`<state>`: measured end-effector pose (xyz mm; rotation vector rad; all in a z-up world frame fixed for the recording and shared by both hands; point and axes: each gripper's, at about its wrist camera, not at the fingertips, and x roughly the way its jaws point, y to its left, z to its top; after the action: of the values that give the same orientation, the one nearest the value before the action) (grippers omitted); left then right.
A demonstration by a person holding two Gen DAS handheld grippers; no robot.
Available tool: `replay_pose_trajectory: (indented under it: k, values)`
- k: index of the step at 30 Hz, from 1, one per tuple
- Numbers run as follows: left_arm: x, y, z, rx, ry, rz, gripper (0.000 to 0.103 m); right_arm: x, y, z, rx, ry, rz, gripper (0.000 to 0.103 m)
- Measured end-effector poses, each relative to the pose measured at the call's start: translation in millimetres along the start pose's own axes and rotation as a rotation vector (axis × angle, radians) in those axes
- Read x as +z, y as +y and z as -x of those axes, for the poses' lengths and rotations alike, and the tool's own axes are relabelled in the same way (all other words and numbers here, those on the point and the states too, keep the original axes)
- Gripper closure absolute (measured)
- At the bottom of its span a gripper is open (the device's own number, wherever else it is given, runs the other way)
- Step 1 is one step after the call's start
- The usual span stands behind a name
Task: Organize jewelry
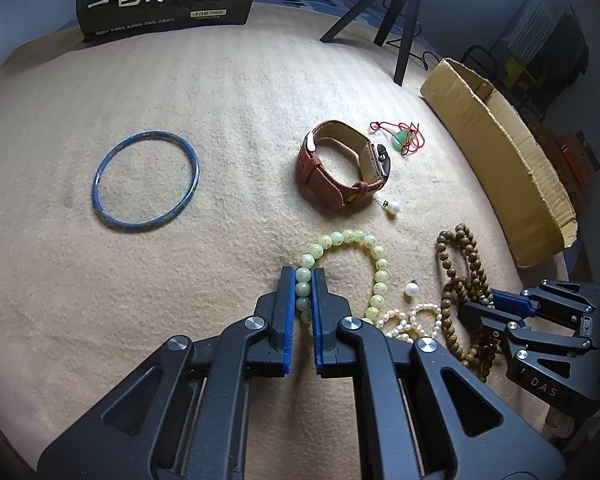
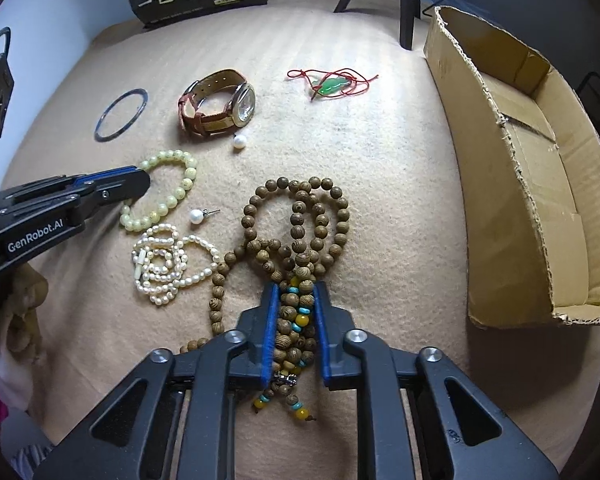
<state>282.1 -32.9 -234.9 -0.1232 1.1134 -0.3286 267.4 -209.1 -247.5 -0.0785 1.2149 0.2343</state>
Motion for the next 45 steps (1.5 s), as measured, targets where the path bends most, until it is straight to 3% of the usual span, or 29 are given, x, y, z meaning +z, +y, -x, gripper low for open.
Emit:
replay_pose_trajectory:
  k: [11, 14, 22, 26, 37, 42, 43, 45]
  values:
    - [-6.0, 1.5, 6.0, -0.013, -0.001, 0.010, 0.098, -10.1, -10.1, 9.8, 0.024, -0.023, -0.032, 0.092]
    - [-6.1, -0.3, 1.6, -0.004, 0.004, -0.001, 0.098, -11.6, -7.7, 10.2, 0.011, -0.015, -0.011, 0.083]
    - [-1.7, -3.4, -5.4, 0.007, 0.008, -0.007, 0.097, -17.4, -9.4, 15.7, 0.024, -0.031, -0.029, 0.072]
    - [-0.2, -6.1, -7.0, 0.019, 0.007, -0.030, 0.093, -23.8, -15.6, 31.3, 0.019, -0.065, -0.031, 0.049]
    - [1.4, -1.6, -9.8, -0.001, -0.010, -0.023, 0.094, -21.7, -28.9, 17.6, 0.092, -0.031, -0.059, 0.048]
    - [-0.4, -1.1, -7.8, 0.004, -0.019, -0.022, 0.096, -17.6, -16.2, 7.6, 0.016, 0.001, 0.004, 0.049]
    - [-0.8, -1.6, -6.9, 0.006, -0.022, -0.021, 0.096, -16.4, -14.3, 7.1, 0.007, 0.003, 0.012, 0.050]
    - [-1.9, -1.7, -3.8, 0.002, -0.027, -0.011, 0.097, -15.1, -11.5, 7.8, -0.021, 0.002, 0.038, 0.072]
